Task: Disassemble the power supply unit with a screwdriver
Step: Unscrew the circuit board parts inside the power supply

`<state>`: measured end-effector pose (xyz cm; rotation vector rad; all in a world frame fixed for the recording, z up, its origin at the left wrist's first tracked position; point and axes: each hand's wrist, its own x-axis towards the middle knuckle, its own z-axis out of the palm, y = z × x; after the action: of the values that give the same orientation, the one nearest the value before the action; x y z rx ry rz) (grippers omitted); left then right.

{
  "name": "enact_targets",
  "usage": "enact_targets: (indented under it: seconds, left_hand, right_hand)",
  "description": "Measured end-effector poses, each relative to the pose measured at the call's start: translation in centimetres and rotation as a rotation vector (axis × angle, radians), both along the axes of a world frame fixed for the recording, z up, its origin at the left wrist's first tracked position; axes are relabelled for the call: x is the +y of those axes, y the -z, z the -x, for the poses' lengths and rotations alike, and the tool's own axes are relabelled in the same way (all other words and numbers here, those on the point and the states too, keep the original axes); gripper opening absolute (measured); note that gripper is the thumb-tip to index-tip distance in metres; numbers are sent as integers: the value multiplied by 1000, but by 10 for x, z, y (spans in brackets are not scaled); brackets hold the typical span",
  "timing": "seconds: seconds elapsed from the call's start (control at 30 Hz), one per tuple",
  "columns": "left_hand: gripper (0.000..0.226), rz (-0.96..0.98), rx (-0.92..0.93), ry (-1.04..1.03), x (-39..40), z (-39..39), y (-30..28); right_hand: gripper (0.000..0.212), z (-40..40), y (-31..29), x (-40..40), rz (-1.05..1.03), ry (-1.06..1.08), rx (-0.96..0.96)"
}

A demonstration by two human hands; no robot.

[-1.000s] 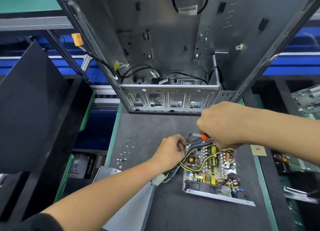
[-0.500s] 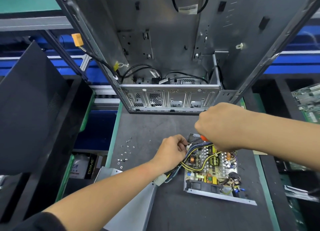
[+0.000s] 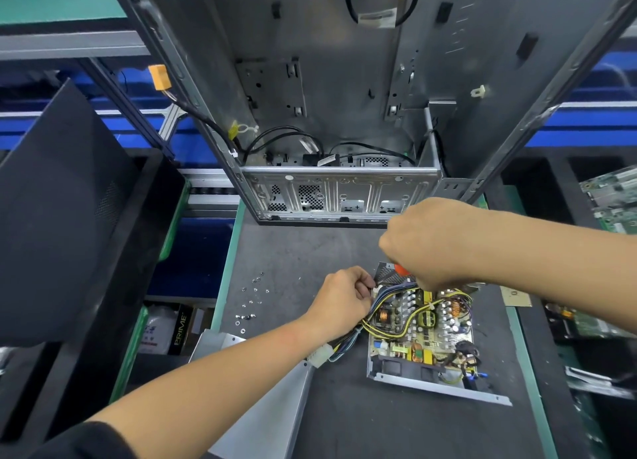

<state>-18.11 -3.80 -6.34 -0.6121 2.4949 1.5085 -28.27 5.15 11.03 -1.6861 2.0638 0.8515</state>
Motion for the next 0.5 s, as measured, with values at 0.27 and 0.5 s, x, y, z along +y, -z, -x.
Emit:
enact_targets:
  seconds: [0.27,0.5]
  left_hand:
    - [20,7,11,11,0,-2,1]
    - [20,25,24,16,0,-2,-1]
  right_hand:
    - [12,12,-10,-3,-34,101,-118]
    - [23,0,-8,4,31,89,-27]
